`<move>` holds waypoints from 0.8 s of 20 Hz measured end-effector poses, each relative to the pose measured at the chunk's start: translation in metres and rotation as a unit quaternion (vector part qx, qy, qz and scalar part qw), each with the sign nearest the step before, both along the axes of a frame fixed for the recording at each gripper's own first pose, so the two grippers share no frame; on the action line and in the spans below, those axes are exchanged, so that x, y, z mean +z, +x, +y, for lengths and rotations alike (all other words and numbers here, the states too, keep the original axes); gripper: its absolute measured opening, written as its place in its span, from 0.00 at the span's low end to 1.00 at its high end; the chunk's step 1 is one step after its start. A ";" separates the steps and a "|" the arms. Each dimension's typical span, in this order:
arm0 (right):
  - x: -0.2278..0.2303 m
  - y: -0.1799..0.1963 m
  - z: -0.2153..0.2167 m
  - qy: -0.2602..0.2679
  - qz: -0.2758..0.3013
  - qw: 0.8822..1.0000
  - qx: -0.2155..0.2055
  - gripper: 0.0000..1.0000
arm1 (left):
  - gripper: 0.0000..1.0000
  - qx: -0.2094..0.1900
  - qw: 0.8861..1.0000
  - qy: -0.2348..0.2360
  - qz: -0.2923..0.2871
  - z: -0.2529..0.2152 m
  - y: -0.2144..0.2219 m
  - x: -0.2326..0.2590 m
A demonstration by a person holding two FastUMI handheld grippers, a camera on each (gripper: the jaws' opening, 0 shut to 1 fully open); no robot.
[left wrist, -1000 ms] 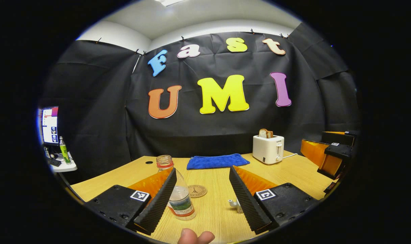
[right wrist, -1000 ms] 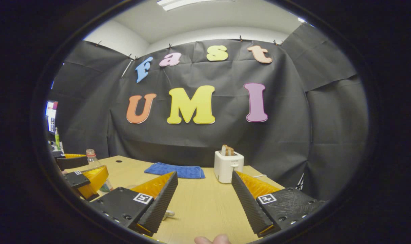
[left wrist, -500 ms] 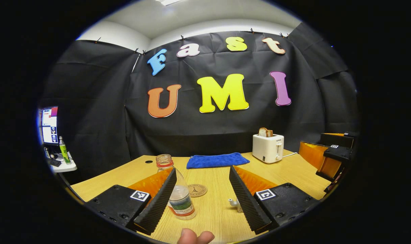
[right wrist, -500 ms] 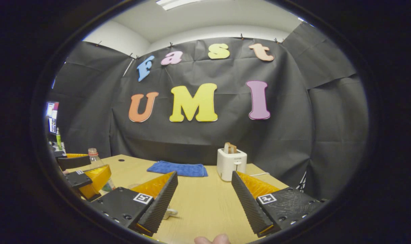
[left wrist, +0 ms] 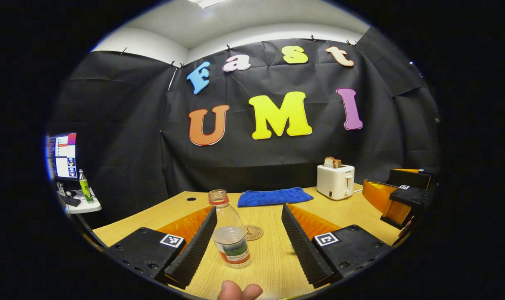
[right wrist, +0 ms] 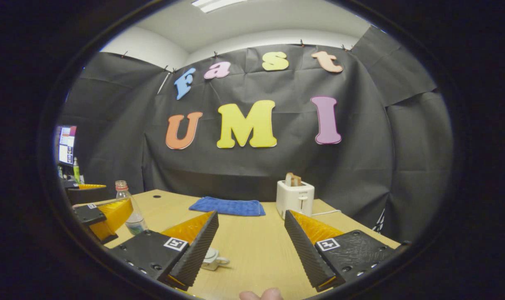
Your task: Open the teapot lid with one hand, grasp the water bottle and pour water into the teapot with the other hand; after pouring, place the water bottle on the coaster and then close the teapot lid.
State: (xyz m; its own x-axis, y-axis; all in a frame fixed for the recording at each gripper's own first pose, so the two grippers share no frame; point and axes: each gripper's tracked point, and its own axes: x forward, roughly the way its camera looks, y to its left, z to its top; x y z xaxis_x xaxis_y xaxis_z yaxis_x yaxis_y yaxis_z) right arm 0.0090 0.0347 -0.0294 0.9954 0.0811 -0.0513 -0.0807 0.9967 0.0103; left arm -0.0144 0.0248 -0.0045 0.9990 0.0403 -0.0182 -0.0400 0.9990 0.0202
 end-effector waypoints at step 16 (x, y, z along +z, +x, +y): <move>-0.100 0.045 0.084 -0.020 0.094 0.993 0.063 0.97 | 0.98 0.063 0.997 -0.017 0.034 0.076 -0.023 -0.030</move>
